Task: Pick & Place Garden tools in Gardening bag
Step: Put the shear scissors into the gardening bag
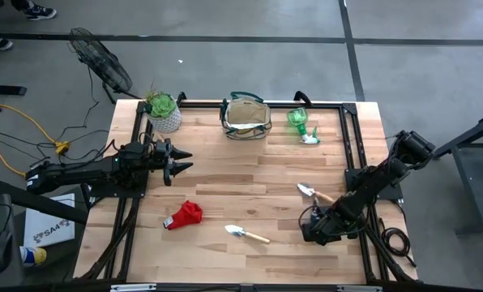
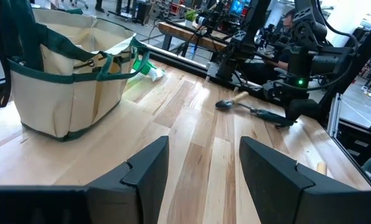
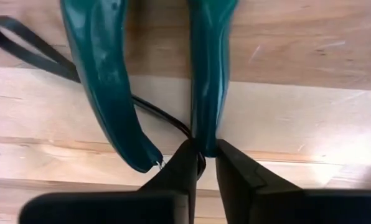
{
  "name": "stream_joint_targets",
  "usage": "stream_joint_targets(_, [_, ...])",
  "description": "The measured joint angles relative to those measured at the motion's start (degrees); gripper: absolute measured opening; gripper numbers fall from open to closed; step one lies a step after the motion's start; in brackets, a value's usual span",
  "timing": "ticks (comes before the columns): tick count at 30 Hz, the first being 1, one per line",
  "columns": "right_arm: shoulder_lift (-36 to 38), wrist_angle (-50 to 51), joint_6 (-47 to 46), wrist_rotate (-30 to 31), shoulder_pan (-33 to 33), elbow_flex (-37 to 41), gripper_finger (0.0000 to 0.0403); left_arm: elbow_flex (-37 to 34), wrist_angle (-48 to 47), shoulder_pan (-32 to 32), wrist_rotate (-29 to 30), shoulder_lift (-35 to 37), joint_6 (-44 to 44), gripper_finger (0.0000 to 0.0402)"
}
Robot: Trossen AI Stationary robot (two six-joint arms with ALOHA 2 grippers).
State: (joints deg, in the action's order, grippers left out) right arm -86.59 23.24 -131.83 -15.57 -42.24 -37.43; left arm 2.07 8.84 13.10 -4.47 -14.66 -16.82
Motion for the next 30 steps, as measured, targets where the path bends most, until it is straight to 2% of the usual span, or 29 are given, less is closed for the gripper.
stream_joint_targets(11, [0.5, -5.5, 1.6, -3.8, 0.0, 0.0, 0.0026, 0.0, 0.0, 0.0, 0.0, 0.0, 0.0, 0.0193])
stream_joint_targets(21, [8.0, -8.1, 5.1, 1.1, 0.0, 0.0, 0.0025, 0.0, 0.0, 0.0, 0.0, 0.0, 0.0, 0.0193])
stream_joint_targets(30, [10.1, -10.6, 10.6, 0.4, 0.3, 0.0, 0.0024, 0.0, 0.0, 0.0, 0.0, 0.0, 0.0, 0.0193])
